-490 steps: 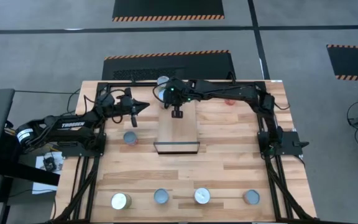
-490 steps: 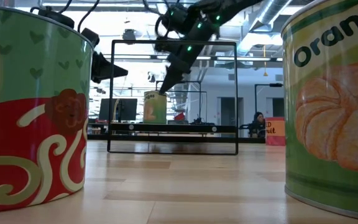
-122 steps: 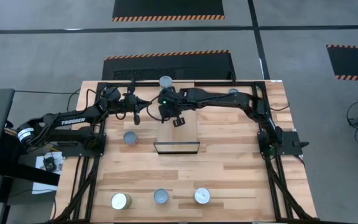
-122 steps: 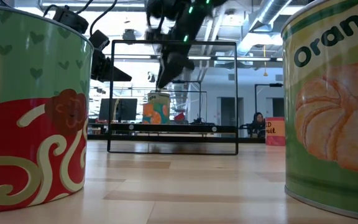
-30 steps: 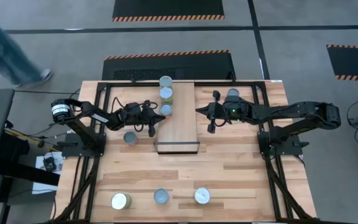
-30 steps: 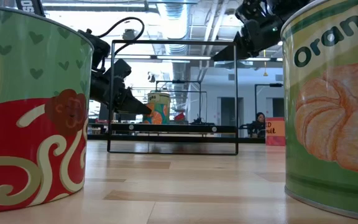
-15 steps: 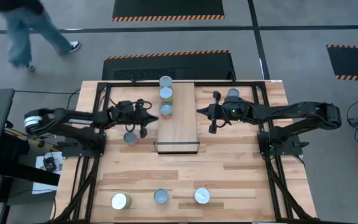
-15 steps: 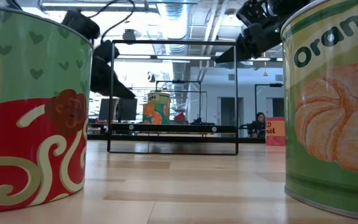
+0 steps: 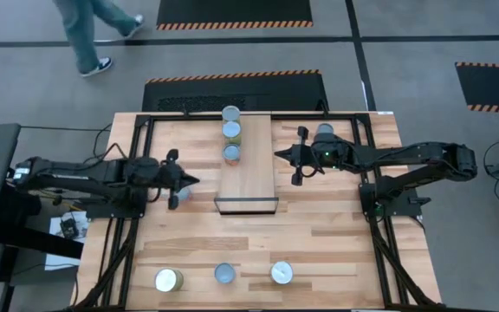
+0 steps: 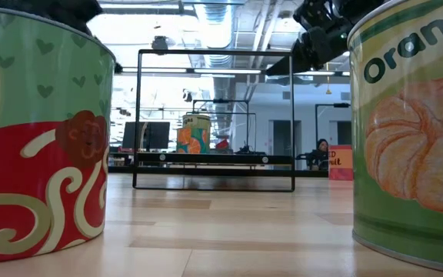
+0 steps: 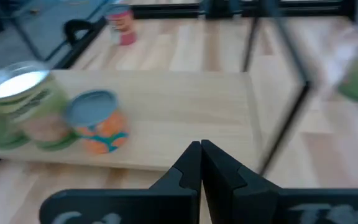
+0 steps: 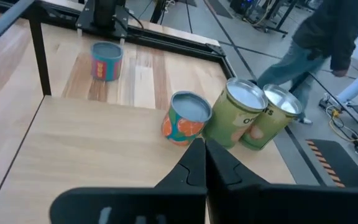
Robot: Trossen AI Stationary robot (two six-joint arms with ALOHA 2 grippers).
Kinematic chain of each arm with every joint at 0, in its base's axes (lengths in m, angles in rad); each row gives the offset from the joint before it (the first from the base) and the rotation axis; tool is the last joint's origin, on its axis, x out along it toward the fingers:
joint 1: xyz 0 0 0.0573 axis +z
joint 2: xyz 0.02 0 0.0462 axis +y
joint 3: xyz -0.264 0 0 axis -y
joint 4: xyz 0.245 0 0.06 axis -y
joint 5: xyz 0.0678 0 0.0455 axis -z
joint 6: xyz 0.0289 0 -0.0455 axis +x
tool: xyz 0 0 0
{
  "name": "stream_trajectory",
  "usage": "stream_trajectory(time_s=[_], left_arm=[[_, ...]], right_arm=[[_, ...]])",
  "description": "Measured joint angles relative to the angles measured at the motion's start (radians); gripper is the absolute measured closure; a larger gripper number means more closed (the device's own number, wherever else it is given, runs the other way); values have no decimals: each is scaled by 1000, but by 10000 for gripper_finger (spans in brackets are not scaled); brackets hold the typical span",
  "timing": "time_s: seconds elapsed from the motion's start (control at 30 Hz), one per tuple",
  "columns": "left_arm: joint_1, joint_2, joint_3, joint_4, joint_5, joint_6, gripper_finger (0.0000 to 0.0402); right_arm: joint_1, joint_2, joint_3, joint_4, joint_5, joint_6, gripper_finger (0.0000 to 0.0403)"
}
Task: Pick and place cans onto a shelf
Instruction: Put the canned spaghetti sauce on the shelf
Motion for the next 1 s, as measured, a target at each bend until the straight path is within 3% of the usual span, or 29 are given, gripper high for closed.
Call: stream_trajectory(time_s=[0.13,0.27,0.4,0.63,0.77,1.0], left_arm=[[-130,33,53,-4,-14,-33,401],[-279,135,117,-28,-124,-37,401],[-407,255,196,-48,-209,-37,402],[-550,461,366,-125,-227,-60,401],[-605,597,499,-244,-227,-109,401],[-695,839,730,-406,-201,-125,390]], right_arm=[[9,16,0,24,0,12,396],[46,16,-1,33,19,-33,398],[92,-64,-26,57,77,-19,399],[199,-228,-279,351,87,76,399],[279,-276,-385,497,191,122,399],[465,-253,-429,588,416,129,399]])
